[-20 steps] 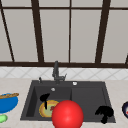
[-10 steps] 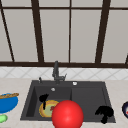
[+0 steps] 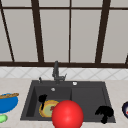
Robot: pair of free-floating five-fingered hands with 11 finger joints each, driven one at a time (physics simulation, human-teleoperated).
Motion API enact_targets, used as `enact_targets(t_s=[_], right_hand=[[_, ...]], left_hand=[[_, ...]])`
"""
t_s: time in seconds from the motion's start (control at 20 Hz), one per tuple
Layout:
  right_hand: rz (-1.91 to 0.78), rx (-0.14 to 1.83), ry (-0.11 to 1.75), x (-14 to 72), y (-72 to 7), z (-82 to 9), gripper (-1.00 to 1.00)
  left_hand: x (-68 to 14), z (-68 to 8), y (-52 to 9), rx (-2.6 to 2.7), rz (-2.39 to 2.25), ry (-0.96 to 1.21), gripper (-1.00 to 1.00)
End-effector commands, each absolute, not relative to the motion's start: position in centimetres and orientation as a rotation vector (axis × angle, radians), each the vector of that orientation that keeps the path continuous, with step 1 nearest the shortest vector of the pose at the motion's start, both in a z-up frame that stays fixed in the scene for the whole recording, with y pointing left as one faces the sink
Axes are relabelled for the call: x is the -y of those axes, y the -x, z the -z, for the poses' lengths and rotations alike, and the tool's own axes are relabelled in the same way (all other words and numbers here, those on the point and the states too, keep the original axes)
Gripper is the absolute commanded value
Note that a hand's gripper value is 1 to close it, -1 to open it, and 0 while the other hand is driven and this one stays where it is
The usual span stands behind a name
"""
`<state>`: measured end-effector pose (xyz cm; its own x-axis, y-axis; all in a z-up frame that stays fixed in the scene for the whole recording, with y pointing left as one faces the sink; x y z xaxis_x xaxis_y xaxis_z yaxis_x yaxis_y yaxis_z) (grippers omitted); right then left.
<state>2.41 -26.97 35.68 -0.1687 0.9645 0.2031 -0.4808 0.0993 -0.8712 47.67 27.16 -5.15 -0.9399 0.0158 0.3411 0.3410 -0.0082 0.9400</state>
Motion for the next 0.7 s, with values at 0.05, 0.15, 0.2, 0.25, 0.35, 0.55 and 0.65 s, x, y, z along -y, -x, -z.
enact_targets(t_s=[0.05,0.15,0.2,0.25,0.35,0.55,0.65], right_hand=[[-1.435,1.056,0.622,26.97,-2.41,-35.68,0.00],[-1.435,1.056,0.622,26.97,-2.41,-35.68,0.00],[-1.435,1.056,0.622,26.97,-2.41,-35.68,0.00],[-1.435,1.056,0.622,26.97,-2.41,-35.68,0.00],[-1.435,1.056,0.622,26.97,-2.41,-35.68,0.00],[-1.435,1.056,0.622,26.97,-2.41,-35.68,0.00],[-1.435,1.056,0.622,26.97,-2.41,-35.68,0.00]], left_hand=[[-27.60,5.80,-47.89,1.872,2.153,0.299,-1.00],[-27.73,6.09,-47.85,1.830,2.177,0.289,-1.00],[-27.80,6.12,-47.81,1.814,2.195,0.279,-1.00],[-27.72,5.78,-47.81,1.801,2.217,0.264,-1.00],[-28.29,5.47,-48.17,1.844,2.152,0.344,-1.00],[-28.07,5.76,-47.84,1.909,2.152,0.322,-1.00],[-28.08,5.21,-47.82,1.908,2.156,0.318,-1.00]])
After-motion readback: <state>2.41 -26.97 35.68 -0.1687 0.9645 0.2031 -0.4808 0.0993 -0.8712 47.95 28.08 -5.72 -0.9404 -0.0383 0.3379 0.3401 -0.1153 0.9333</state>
